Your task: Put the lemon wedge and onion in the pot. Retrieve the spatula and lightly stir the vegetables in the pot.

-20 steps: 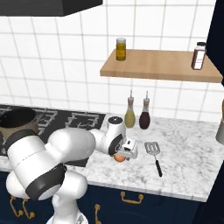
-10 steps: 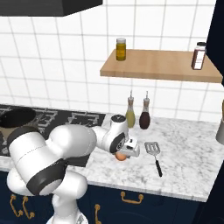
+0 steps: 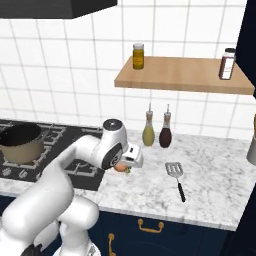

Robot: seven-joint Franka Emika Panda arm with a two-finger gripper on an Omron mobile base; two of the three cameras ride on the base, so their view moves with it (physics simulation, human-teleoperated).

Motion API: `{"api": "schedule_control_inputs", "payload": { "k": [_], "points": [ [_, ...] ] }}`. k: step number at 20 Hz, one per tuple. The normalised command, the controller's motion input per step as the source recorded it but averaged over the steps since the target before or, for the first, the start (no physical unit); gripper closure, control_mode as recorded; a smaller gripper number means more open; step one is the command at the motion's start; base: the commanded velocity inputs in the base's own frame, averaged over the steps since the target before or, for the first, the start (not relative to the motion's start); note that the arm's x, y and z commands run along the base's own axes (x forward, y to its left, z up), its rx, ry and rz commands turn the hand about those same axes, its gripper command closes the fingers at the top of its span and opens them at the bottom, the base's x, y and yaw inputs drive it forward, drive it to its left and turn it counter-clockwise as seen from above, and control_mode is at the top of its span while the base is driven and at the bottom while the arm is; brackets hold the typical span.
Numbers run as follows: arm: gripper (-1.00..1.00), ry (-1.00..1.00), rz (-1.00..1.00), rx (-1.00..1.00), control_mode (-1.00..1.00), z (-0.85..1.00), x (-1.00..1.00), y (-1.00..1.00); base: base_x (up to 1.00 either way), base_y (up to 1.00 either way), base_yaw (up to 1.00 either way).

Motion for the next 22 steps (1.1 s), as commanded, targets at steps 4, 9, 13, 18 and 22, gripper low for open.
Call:
{"api": "schedule_control_inputs", "payload": {
  "k": [4, 9, 13, 18, 22],
  "points": [
    [1.00, -0.01, 0.09, 0.00, -1.00, 1.00, -0.11, 0.96, 0.00, 0.00, 0.00],
    [1.00, 0.00, 0.11, 0.00, -1.00, 0.73, 0.00, 1.00, 0.00, 0.00, 0.00],
    [1.00, 0.00, 0.12, 0.00, -1.00, 0.73, 0.00, 1.00, 0.00, 0.00, 0.00],
    [1.00, 0.00, 0.12, 0.00, -1.00, 0.68, 0.00, 1.00, 0.00, 0.00, 0.00],
    [1.00, 0.00, 0.11, 0.00, -1.00, 0.56, 0.03, 1.00, 0.00, 0.00, 0.00]
  ]
}}
